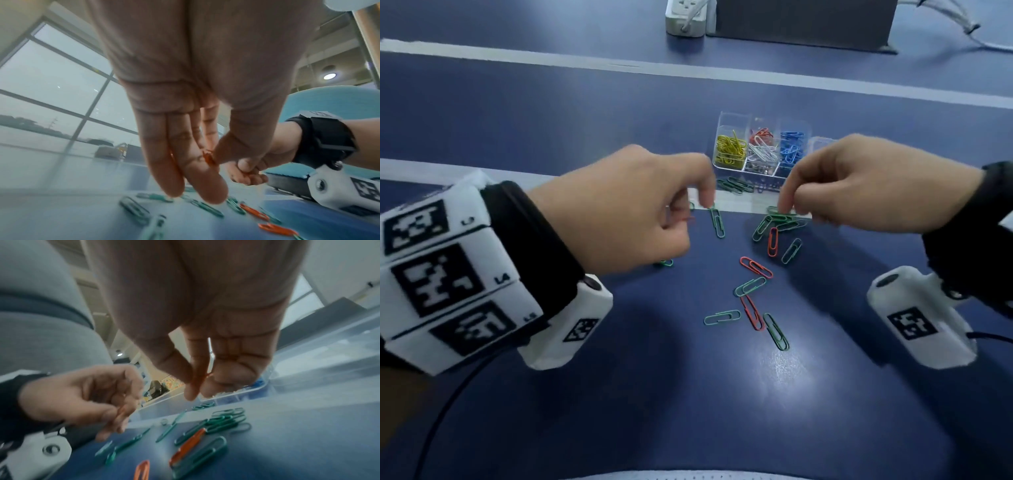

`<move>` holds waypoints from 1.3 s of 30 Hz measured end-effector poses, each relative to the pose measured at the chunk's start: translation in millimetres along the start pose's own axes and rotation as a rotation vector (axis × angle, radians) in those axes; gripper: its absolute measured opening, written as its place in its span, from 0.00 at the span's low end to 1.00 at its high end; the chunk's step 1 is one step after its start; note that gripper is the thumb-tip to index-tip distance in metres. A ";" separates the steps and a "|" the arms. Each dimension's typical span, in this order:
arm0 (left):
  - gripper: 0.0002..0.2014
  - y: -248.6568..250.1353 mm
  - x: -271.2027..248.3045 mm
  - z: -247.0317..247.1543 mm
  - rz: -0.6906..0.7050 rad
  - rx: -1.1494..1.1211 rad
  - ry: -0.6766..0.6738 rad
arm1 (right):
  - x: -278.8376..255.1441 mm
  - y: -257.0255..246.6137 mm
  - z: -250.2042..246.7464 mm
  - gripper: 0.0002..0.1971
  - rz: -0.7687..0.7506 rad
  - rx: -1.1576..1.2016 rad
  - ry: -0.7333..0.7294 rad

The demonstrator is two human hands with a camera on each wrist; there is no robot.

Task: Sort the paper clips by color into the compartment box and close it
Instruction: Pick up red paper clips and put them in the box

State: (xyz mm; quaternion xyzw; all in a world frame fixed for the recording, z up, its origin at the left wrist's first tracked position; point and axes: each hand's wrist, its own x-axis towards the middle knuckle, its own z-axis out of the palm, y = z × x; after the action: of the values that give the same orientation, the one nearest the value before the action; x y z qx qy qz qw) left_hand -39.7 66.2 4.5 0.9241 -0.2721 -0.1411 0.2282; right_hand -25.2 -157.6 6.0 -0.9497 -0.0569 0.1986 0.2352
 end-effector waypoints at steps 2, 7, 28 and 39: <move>0.13 6.3 4.6 5.5 0.056 0.020 -0.085 | -3.0 1.2 5.5 0.07 -0.086 -0.199 -0.028; 0.05 24.3 15.6 16.4 0.179 0.143 -0.181 | -4.3 -3.2 16.5 0.09 -0.302 -0.467 -0.043; 0.01 35.9 19.8 17.0 0.144 0.201 -0.261 | -22.6 -4.7 30.7 0.14 -0.316 -0.286 -0.043; 0.13 19.9 35.5 -8.4 0.022 0.113 -0.047 | -19.4 -20.3 41.8 0.10 -0.354 -0.480 -0.082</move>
State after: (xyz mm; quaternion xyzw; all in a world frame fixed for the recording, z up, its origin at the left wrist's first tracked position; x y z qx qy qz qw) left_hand -16.4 34.0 16.8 0.9289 -0.2953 -0.1444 0.1707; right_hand -60.1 -125.9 -11.5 -0.9446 -0.2764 0.1738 0.0323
